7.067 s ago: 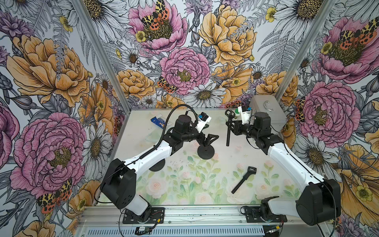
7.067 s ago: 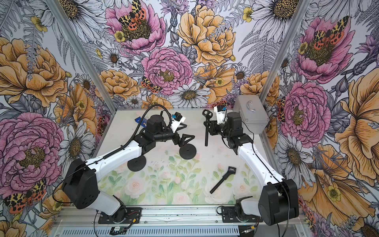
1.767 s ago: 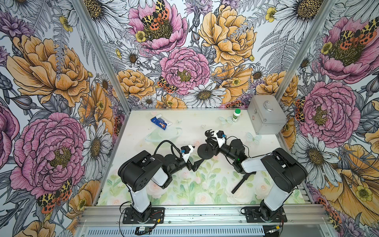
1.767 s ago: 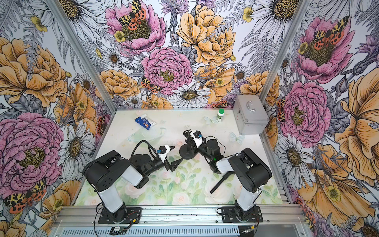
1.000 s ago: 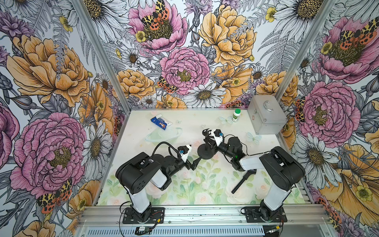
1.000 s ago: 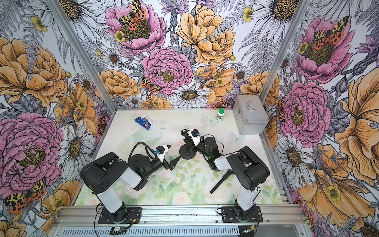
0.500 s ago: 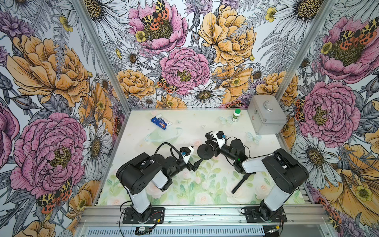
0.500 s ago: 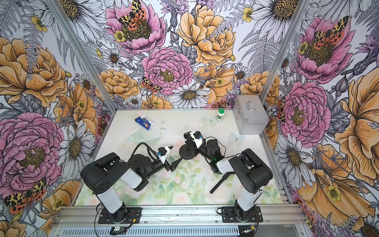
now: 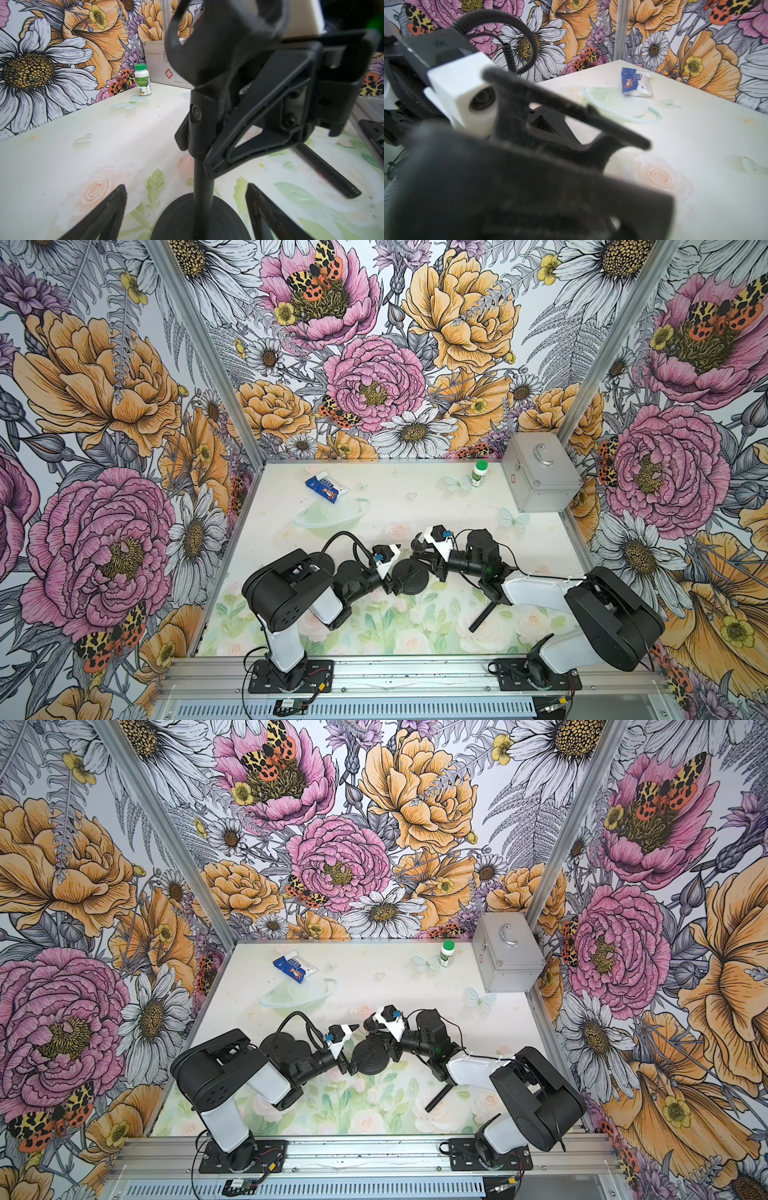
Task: Assemble a microphone stand
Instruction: Hold the microphone stand pole at the microphone stand base.
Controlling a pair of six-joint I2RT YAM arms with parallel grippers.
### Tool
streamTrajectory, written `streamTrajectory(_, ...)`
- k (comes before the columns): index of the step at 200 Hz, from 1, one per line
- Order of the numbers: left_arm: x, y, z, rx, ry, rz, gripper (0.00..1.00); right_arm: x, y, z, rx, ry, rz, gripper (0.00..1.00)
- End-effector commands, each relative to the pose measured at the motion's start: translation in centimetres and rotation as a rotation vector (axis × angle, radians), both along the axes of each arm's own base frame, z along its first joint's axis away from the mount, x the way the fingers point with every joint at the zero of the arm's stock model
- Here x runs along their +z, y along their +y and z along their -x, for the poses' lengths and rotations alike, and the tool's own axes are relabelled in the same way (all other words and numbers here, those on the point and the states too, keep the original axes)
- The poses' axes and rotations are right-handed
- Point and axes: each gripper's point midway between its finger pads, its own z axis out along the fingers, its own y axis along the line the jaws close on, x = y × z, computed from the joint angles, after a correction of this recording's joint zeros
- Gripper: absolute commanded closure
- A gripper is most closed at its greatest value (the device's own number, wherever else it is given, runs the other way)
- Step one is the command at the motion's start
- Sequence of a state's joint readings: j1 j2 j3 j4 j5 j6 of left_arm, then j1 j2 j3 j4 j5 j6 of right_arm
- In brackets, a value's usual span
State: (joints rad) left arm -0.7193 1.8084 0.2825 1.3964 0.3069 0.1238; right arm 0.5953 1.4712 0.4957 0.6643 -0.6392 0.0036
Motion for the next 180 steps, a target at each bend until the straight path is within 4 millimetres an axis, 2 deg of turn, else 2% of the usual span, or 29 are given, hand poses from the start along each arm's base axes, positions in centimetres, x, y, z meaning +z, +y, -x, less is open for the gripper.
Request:
streamTrajectory(1, -1.8, -1.1, 1.2, -0.095, 0.007, -0.035, 0.13, -0.3, 1.0, 2.1, 0.117, 0.042, 0.01, 0.97)
streamTrajectory(23, -1.9, -1.8, 1.8, -0.142, 0.033, -0.019, 0.18, 0.2, 1.4, 2.9, 0.149, 0.017, 0.012, 0.97)
streamTrajectory(48, -2.6, -1.7, 1.9, -0.131, 0.054, -0.03, 0.21, 0.5, 1.4, 3.9, 0.187, 0.019, 0.018, 0.97)
streamTrajectory(71, -2.9, -2.1, 2.4, -0.161, 0.058, -0.035, 0.28, 0.4, 1.7, 4.9, 0.235, 0.03, 0.035, 0.96)
streamTrajectory(112, -3.1, -2.1, 3.0, -0.181, 0.06, -0.04, 0.47, 0.0, 1.6, 4.2, 0.198, 0.027, 0.079, 0.97)
streamTrajectory(134, -2.9, -2.2, 3.0, -0.184, 0.062, -0.035, 0.47, -0.2, 1.2, 3.5, 0.147, 0.001, 0.118, 1.0)
streamTrajectory(153, -2.9, -2.1, 2.5, -0.165, 0.067, -0.032, 0.42, -0.2, 0.6, 3.0, 0.107, -0.047, 0.151, 1.0)
streamTrajectory(180, -2.7, -2.4, 2.2, -0.186, 0.079, -0.011, 0.42, -0.2, 0.2, 2.4, 0.072, -0.075, 0.182, 1.0)
